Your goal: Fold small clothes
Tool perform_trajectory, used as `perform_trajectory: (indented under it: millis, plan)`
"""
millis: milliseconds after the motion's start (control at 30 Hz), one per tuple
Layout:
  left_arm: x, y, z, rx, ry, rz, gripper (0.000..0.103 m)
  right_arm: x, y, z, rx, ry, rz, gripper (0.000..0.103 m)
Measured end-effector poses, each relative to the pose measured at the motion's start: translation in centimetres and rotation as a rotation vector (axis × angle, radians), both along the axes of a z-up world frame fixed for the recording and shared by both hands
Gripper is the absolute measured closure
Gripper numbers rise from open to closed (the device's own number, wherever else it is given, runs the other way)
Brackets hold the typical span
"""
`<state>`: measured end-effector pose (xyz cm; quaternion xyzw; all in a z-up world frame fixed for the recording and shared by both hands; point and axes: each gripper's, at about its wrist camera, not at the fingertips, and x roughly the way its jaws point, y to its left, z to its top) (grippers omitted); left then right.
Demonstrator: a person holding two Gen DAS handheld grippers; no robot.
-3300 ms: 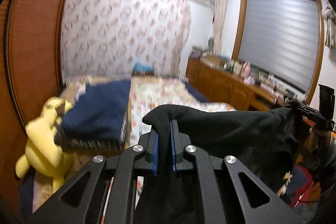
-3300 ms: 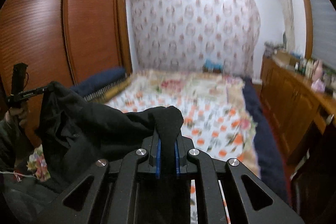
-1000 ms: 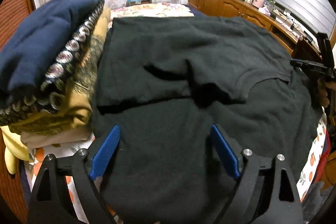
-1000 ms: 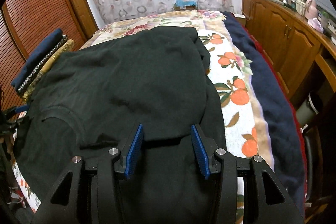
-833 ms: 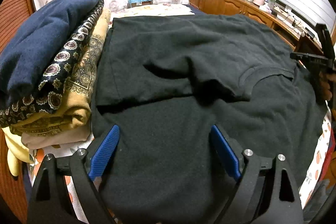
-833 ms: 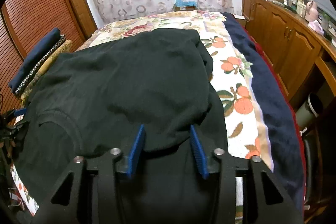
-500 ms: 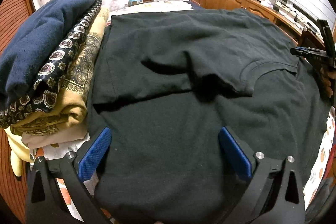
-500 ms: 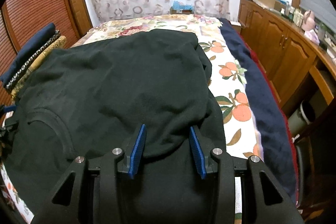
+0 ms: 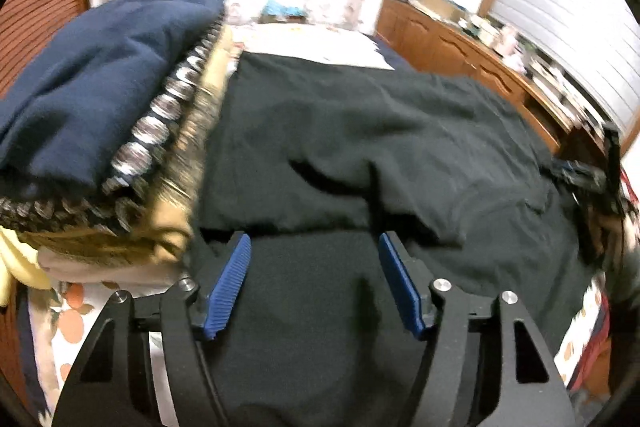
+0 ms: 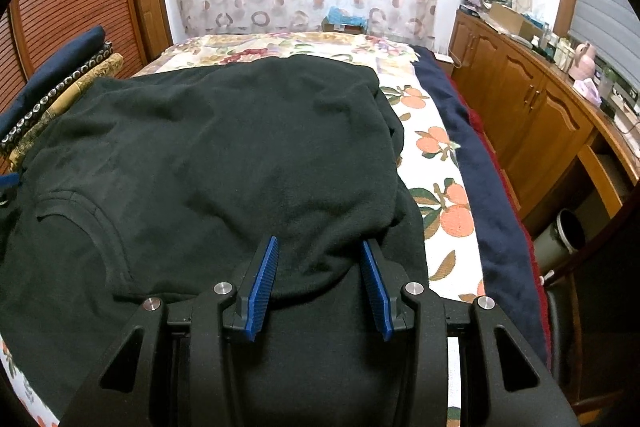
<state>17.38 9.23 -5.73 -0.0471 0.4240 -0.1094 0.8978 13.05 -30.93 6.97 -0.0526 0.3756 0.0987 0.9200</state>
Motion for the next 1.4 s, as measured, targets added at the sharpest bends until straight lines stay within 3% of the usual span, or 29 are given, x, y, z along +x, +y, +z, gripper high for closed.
perform_trajectory:
  millis: [100,367,567,667,700,733,800,1033,1400]
  plan:
    - [1.0,0.2,0.0,0.047,0.012,0.048,0.035,-0.1,0.0,0.0,-0.001,0.000,0.001,0.059]
    - [2.2,-0.1,-1.2,0.033,0.033,0.068,0.033,-0.1,-0.1,0.0,-0.003,0.000,0.002,0.059]
    - [2.9,-0.6,-1.1,0.071,0.044,0.043,0.033,-0.1,-0.2,0.1,-0.004,0.001,0.004,0.059]
    - [3.0,-0.3,-1.0,0.092,0.036,0.039,0.056,-0.1,-0.2,0.0,-0.005,0.000,0.004,0.059]
    - [3.0,-0.1,-0.9,0.096,0.034,0.041,0.072,-0.1,-0.3,0.0,-0.005,0.001,0.004,0.059]
    - [3.0,0.1,-0.8,0.087,0.034,0.038,0.081,-0.1,-0.2,0.0,-0.004,0.001,0.004,0.059]
    - [3.0,0.3,-0.7,0.060,0.037,0.031,0.090,-0.1,-0.2,0.0,-0.005,0.001,0.003,0.059]
    - [1.6,-0.1,1.6,0.029,-0.042,-0.027,0.094,-0.1,-0.3,0.0,-0.006,0.000,0.003,0.059]
    - [0.1,-0.1,4.2,0.020,-0.120,-0.017,0.094,0.1,-1.2,0.2,0.056,0.007,0.003,0.061]
